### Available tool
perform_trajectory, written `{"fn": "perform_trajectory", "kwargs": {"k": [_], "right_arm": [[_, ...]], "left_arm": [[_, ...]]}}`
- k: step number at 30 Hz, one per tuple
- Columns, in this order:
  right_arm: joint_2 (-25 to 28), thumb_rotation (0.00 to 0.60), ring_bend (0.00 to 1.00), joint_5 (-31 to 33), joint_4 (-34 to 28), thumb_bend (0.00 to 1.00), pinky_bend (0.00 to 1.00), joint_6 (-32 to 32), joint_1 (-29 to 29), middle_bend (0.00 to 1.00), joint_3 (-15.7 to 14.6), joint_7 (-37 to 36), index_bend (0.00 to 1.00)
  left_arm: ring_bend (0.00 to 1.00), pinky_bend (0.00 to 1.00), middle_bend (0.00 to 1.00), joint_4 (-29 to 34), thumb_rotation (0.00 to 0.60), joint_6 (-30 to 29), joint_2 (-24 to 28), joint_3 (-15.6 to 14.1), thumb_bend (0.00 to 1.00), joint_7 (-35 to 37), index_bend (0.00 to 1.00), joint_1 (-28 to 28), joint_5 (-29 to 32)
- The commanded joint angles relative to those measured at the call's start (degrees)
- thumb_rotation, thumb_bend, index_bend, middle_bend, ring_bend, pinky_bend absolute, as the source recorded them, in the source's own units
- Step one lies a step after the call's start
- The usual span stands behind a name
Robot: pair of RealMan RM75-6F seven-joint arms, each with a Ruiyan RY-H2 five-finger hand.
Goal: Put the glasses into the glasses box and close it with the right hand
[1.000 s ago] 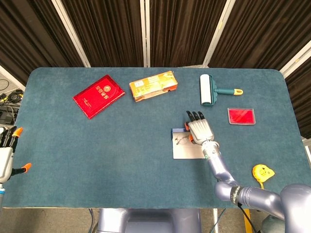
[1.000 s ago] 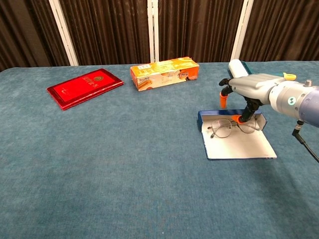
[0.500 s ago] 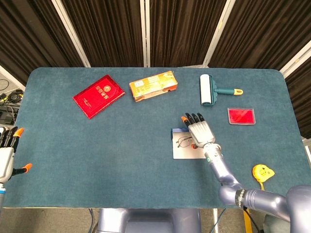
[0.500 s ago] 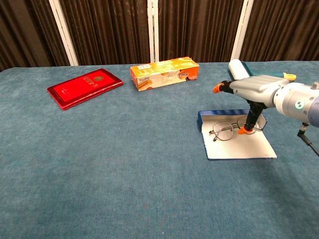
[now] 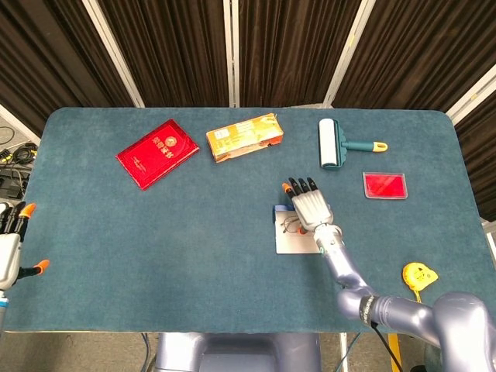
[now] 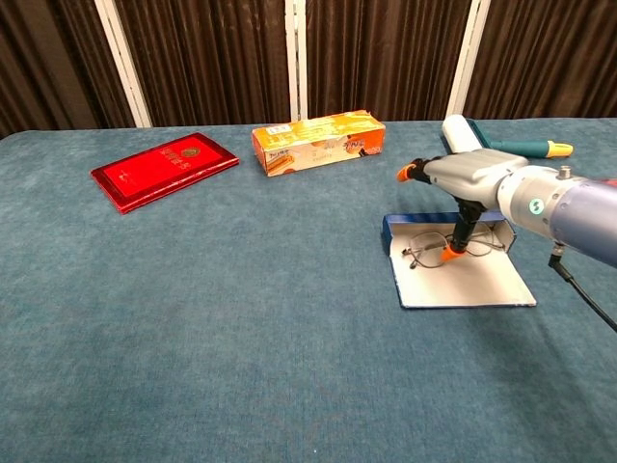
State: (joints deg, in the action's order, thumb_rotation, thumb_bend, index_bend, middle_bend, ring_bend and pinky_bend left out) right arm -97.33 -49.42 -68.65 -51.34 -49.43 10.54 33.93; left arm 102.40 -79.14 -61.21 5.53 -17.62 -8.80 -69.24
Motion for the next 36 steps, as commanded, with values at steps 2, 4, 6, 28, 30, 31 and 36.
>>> {"fn": "perform_trajectory", "kwargs": {"k": [2, 4, 6, 28, 30, 31, 36], "right_arm": [[-1.59, 0.600, 0.00, 1.49, 3.18, 0.02, 0.00, 0.43, -0.99, 0.00, 1.85, -0.38, 0.01], [-2.01, 0.600, 0.00, 1.96, 4.34, 0.02, 0.00, 0.50, -1.24, 0.00, 2.42, -0.49, 0.01], [-2.50, 0.600, 0.00, 2.67, 5.59, 0.02, 0.00, 0.72, -1.48, 0.00, 2.98, -0.51, 0.01], [7.75, 0.600, 0.00, -11.44, -12.76, 0.02, 0.00, -8.03, 5.54, 0.00, -3.51, -3.84, 0.05], [9.05, 0.600, 0.00, -13.88, -15.14, 0.02, 0.00, -9.21, 6.71, 0.00, -5.36, -3.46, 0.07], [9.45, 0.600, 0.00, -14.90, -16.08, 0.02, 0.00, -9.62, 7.20, 0.00, -6.26, -3.16, 0.08], [9.27, 0.600, 0.00, -17.78, -17.71, 0.02, 0.00, -11.21, 8.86, 0.00, -8.48, -1.55, 0.09]], "left_arm": [[0.00, 0.00, 0.00, -0.36, 0.600, 0.31, -0.14, 0.10, 0.00, -0.07, 0.00, -0.18, 0.53], [0.00, 0.00, 0.00, -0.53, 0.600, 0.54, -0.25, 0.11, 0.00, -0.21, 0.00, -0.31, 0.77], [0.00, 0.00, 0.00, -0.61, 0.600, 0.61, -0.38, 0.09, 0.00, -0.41, 0.00, -0.39, 0.92], [0.00, 0.00, 0.00, -0.23, 0.600, 0.44, -0.53, -0.48, 0.00, -0.51, 0.00, -0.57, 0.20], [0.00, 0.00, 0.00, 0.06, 0.600, 0.08, -0.33, -0.67, 0.00, -0.18, 0.00, -0.39, -0.47], [0.00, 0.00, 0.00, 0.18, 0.600, -0.08, -0.24, -0.73, 0.00, -0.03, 0.00, -0.31, -0.73], [0.00, 0.00, 0.00, 1.01, 0.600, -0.85, 0.19, -1.18, 0.00, 0.61, 0.00, 0.10, -2.29]]}}
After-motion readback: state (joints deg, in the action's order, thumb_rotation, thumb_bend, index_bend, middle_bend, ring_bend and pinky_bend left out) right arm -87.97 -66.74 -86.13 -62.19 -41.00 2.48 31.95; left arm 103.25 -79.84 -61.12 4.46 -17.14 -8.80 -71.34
